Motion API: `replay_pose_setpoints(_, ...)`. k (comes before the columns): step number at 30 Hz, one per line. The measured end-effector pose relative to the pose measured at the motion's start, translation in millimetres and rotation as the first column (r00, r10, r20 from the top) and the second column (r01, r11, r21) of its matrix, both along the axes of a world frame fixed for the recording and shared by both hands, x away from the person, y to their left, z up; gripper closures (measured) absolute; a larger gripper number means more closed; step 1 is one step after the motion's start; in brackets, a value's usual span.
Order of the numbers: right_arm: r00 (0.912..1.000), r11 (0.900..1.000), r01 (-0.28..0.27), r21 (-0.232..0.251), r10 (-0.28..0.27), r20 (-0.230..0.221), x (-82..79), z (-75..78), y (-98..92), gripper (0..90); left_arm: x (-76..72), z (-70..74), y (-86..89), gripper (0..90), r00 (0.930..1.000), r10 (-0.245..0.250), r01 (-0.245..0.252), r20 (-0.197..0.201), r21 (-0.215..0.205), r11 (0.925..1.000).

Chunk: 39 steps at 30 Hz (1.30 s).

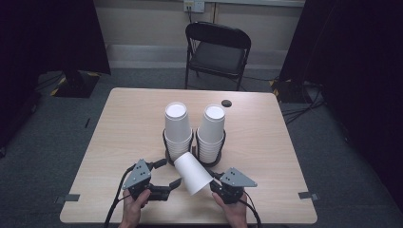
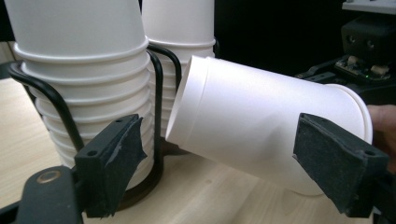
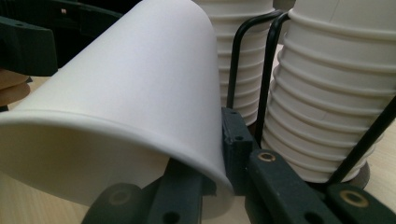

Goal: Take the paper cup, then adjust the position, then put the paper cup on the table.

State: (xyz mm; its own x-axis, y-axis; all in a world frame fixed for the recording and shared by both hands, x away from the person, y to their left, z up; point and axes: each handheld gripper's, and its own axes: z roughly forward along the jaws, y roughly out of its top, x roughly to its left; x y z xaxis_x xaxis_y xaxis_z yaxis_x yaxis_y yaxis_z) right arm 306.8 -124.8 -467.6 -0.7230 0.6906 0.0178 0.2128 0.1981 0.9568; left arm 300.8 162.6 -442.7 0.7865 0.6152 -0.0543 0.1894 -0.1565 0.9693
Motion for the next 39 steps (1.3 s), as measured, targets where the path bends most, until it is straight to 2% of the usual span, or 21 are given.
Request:
replay_pose_setpoints(3,0.9998,1.0,-0.006,-0.008,0.006,-0.017,1.6,1.3,0.1,86.1,-0.5,1.0,0.7,15.5,1.0,0.005,-0.005,0.007,0.015,0.9999)
replay_pose_setpoints(7,0.9977,0.999,-0.03,-0.037,0.027,-0.061,6.1,4.9,-0.9,86.0,-0.6,2.3,0.7,15.5,0.9995,0.023,-0.025,0.02,0.07,0.9972)
replay_pose_setpoints(8,0.9953,0.997,-0.048,-0.059,0.043,-0.087,8.6,7.9,-0.7,86.1,-0.7,2.3,0.5,15.6,0.9993,0.029,-0.031,0.024,0.082,0.9961)
replay_pose_setpoints(13,0.9911,0.994,-0.076,-0.079,0.066,-0.115,11.9,13.4,-0.3,86.0,0.2,2.4,-0.3,15.6,0.9991,0.015,-0.02,0.041,0.116,0.993)
replay_pose_setpoints(16,0.9864,0.992,-0.095,-0.087,0.082,-0.143,15.0,16.4,-0.4,86.0,2.2,5.2,-0.7,15.6,0.9993,-0.001,-0.003,0.036,0.122,0.9926)
replay_pose_setpoints(17,0.9815,0.99,-0.114,-0.088,0.099,-0.164,18.1,17.5,-0.8,86.0,2.9,7.5,-0.9,15.6,0.9986,-0.001,-0.006,0.052,0.134,0.9909)
replay_pose_setpoints(21,0.9763,0.987,-0.128,-0.095,0.108,-0.188,21.9,18.4,-1.0,86.0,2.6,7.7,-0.4,15.6,0.9977,-0.008,-0.003,0.067,0.156,0.9878)
replay_pose_setpoints(24,0.9652,0.976,-0.17,-0.136,0.137,-0.223,25.1,20.7,0.2,86.0,-0.5,3.0,-1.7,15.4,0.9976,-0.028,0.016,0.063,0.172,0.985)
replay_pose_setpoints(25,0.9652,0.976,-0.17,-0.136,0.137,-0.223,25.1,20.7,0.2,86.0,-0.5,3.0,-1.7,15.4,0.9976,-0.028,0.016,0.063,0.172,0.985)
replay_pose_setpoints(26,0.9588,0.97,-0.187,-0.153,0.146,-0.244,26.0,22.0,1.2,86.0,-2.6,0.9,-4.5,15.4,0.9972,-0.043,0.032,0.061,0.176,0.9838)
replay_pose_setpoints(27,0.9588,0.97,-0.187,-0.153,0.146,-0.244,26.0,22.0,1.2,86.0,-2.6,0.9,-4.5,15.4,0.9972,-0.043,0.032,0.061,0.176,0.9838)
replay_pose_setpoints(28,0.9502,0.963,-0.209,-0.173,0.158,-0.268,27.0,23.1,2.5,86.0,-5.7,-0.6,-7.5,15.4,0.996,-0.054,0.039,0.071,0.197,0.9796)
replay_pose_setpoints(30,0.9396,0.955,-0.233,-0.184,0.172,-0.296,28.3,24.2,3.6,86.1,-9.0,-2.3,-11.3,15.4,0.9952,-0.06,0.043,0.077,0.213,0.9762)
replay_pose_setpoints(32,0.9307,0.948,-0.251,-0.195,0.18,-0.318,29.3,25.4,4.5,86.0,-12.4,-3.3,-14.7,15.6,0.9921,-0.085,0.061,0.092,0.24,0.9687)
replay_pose_setpoints(33,0.9281,0.944,-0.259,-0.205,0.184,-0.323,30.1,26.0,4.9,86.0,-14.2,-3.6,-16.0,15.6,0.9879,-0.106,0.075,0.113,0.251,0.9651)
replay_pose_setpoints(34,0.9255,0.94,-0.267,-0.215,0.187,-0.329,30.4,26.9,5.2,86.0,-14.2,-3.6,-16.0,15.6,0.9879,-0.106,0.075,0.113,0.251,0.9651)
replay_pose_setpoints(35,0.9255,0.94,-0.267,-0.215,0.187,-0.329,30.4,26.9,5.2,86.0,-15.5,-3.8,-17.0,15.6,0.9819,-0.132,0.094,0.135,0.259,0.9613)
replay_pose_setpoints(36,0.9203,0.935,-0.279,-0.221,0.195,-0.339,31.6,28.8,5.5,86.0,-15.2,-4.8,-21.2,15.5,0.9781,-0.155,0.114,0.14,0.264,0.9577)
replay_pose_setpoints(37,0.9187,0.932,-0.283,-0.227,0.196,-0.343,32.0,29.8,5.4,86.1,-15.2,-4.8,-21.2,15.6,0.9781,-0.155,0.114,0.14,0.264,0.9577)
replay_pose_setpoints(38,0.9187,0.932,-0.283,-0.227,0.196,-0.343,32.0,29.8,5.4,86.1,-14.4,-5.3,-23.2,15.6,0.9771,-0.161,0.118,0.139,0.275,0.9541)
replay_pose_setpoints(39,0.914,0.926,-0.294,-0.239,0.199,-0.354,33.4,31.1,5.4,86.0,-13.6,-6.2,-26.1,14.9,0.9754,-0.173,0.129,0.136,0.285,0.9497)
